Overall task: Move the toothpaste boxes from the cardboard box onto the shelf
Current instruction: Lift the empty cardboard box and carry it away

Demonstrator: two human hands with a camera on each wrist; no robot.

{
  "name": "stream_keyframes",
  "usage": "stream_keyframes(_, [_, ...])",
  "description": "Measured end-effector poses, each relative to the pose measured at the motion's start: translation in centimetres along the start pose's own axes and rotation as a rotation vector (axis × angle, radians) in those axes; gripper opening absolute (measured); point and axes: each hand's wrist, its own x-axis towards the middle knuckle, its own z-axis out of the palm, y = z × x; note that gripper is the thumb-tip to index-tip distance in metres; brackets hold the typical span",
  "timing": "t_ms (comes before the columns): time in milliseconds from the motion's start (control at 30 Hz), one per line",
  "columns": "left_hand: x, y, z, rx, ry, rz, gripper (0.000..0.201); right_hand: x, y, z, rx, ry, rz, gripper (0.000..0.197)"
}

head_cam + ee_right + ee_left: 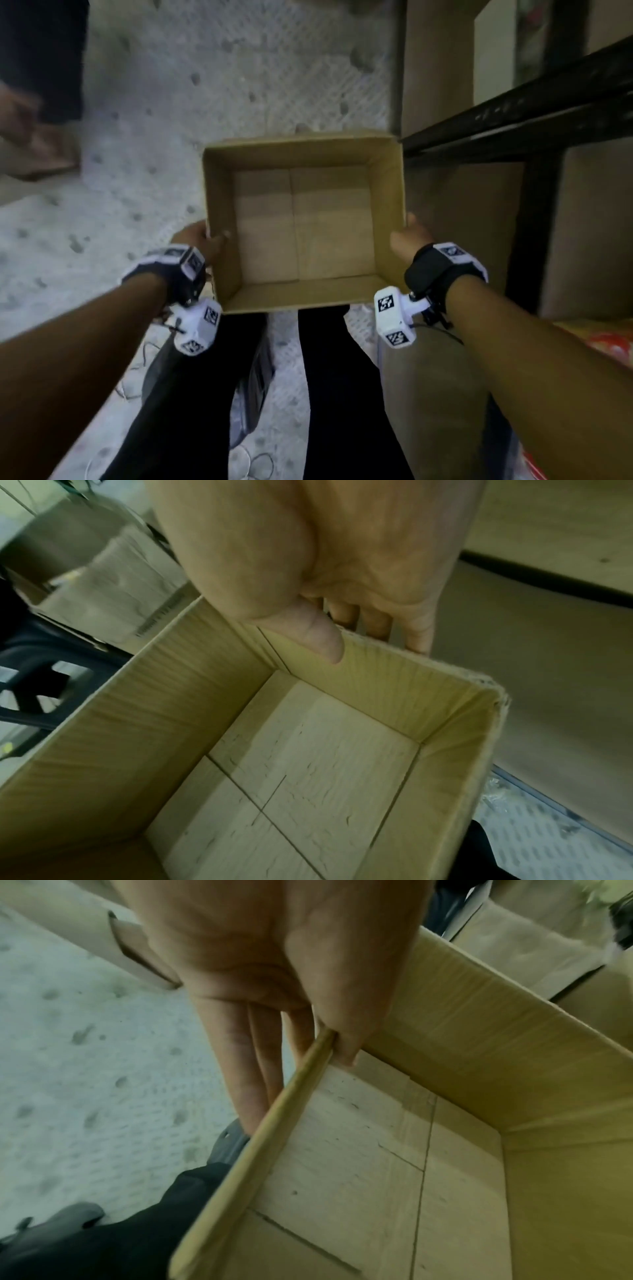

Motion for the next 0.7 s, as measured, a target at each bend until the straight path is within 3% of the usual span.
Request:
stream_keyframes(100, [4.1,-0.3,2.3,-0.064,-0.024,-0.001,0.026,5.7,1.5,3.4,0.010,-0.019,0.000,0.045])
stream_keyframes(200, [7.4,0.2,4.2,-0.137,-0.091,-0.035,0.008,9.9,2.6,5.9,0.007,-0.056,0.024,0.054])
stream_keyframes(300, [10.7,0.3,5.9,-0.172,-0.124,-0.036,0.002,13.1,3.5,7.5,0.064,-0.085,0.068,0.049])
stream_keyframes(567, [15.6,2.4,8.9,-0.326,-0.216,0.004,0.020,18.1,3.8,7.8,0.112,-0.013,0.020,0.051])
stream_keyframes(700, [16.6,4.2,9.8,-0.527,-0.267,-0.137,0.022,19.2,3.3,6.9,0.111,-0.015,0.052,0.042])
